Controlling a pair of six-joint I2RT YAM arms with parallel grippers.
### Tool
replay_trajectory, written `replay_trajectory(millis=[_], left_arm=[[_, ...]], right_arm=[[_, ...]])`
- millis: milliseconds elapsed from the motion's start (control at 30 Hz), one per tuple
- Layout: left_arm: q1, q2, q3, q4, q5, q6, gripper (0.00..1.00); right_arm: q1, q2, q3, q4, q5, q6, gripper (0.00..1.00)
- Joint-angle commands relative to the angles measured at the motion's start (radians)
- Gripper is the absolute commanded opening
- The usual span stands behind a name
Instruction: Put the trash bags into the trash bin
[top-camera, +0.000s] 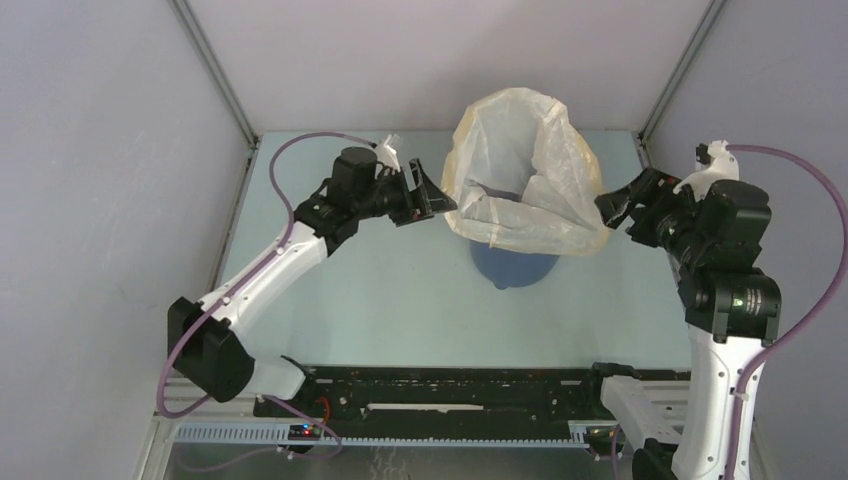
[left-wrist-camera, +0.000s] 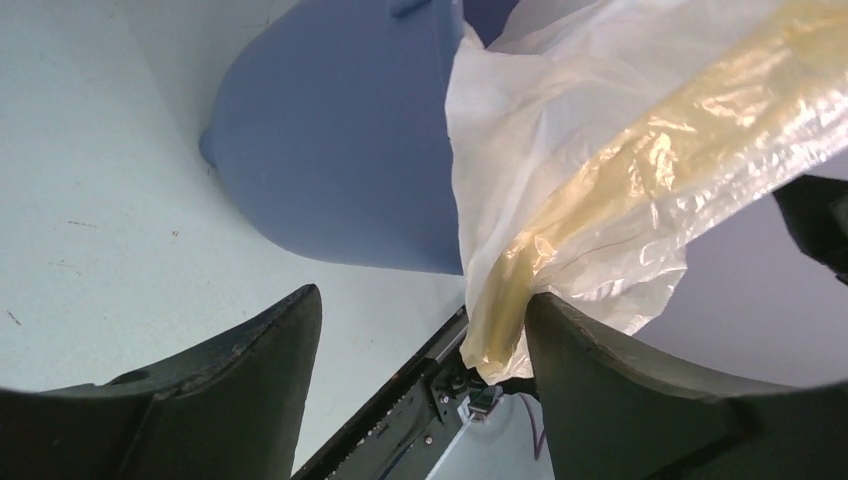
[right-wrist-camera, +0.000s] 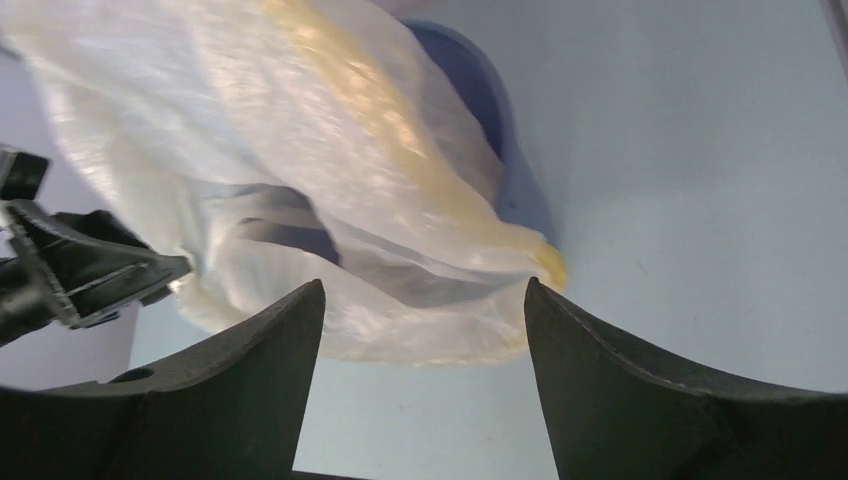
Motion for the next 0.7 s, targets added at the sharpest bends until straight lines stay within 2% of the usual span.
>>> replay_trajectory(millis=[0,133,233,367,567,667], left_arm=[[0.033,-0.101,0.006,0.001,0.025,0.063,0.8],[0.071,-0.162,0.047,-0.034,-0.002,0.114,0.89],[0.073,-0.158,0.078,0.004,-0.008,0.117,0.93],[0.073,-0.095,0.119,0.118,0.014,0.074,0.91],[0.062,0.028,0.202,0.241,0.103,0.025,0.89],[0.062,0.072,0.22,0.261,0.116,-0.001,0.83]], right_arm=[[0.018,0.113,0.084,0.115,-0.136,-0.065,0.82],[0.011,0.251,0.168,0.214,-0.25,0.008,0.8],[-0.01,0.335,0.239,0.231,-0.286,0.042,0.78],[-0.028,0.418,0.304,0.246,-0.372,0.091,0.7],[-0.028,0.429,0.212,0.379,-0.52,0.203,0.67],[-0.03,0.42,0.177,0.409,-0.543,0.225,0.67]])
